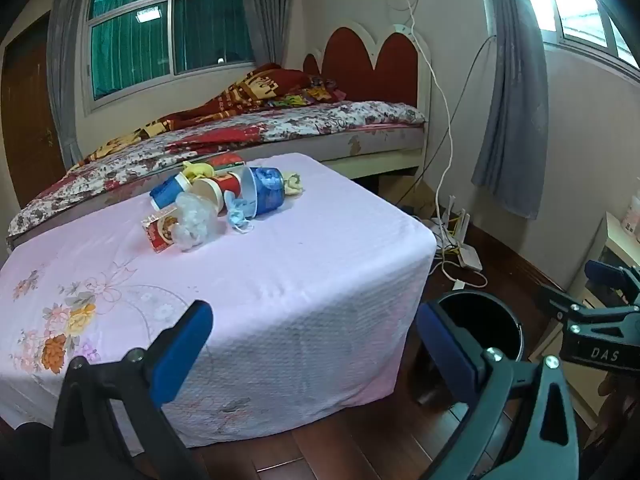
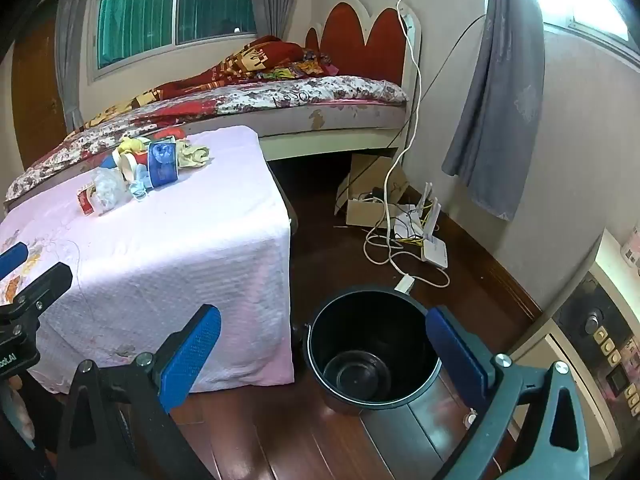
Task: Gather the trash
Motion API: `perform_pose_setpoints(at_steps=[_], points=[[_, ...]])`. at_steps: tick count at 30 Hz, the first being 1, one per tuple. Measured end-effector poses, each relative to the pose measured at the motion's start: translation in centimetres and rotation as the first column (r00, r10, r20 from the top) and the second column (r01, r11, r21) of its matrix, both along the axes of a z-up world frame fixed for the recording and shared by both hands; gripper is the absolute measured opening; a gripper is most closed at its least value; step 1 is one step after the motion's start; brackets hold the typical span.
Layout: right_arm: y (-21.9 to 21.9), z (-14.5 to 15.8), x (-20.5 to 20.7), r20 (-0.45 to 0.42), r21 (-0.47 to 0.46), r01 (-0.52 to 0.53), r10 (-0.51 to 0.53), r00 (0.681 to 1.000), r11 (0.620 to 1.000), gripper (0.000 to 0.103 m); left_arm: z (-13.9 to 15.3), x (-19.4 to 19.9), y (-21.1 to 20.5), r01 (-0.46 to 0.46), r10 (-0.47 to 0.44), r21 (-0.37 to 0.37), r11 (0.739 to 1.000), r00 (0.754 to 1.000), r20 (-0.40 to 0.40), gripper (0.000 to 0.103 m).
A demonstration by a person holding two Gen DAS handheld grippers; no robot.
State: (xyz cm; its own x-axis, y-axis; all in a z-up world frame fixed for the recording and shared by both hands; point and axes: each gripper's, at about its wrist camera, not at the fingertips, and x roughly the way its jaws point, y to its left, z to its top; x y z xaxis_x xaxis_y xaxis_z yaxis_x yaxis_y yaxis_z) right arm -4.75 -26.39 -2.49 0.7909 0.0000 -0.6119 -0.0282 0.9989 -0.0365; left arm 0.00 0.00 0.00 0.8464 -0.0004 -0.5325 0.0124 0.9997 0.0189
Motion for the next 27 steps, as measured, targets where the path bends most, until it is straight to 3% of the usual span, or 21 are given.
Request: perform_pose_setpoints(at_steps=[27], points=[[-0.28,0.48,-0.29,0.012,0.005,0.0,0.0,1.0,1.0,0.103,0.04,-0.4,0.12,-0.007,0.007,0.017,1.0,1.0,-0.006,0.102]])
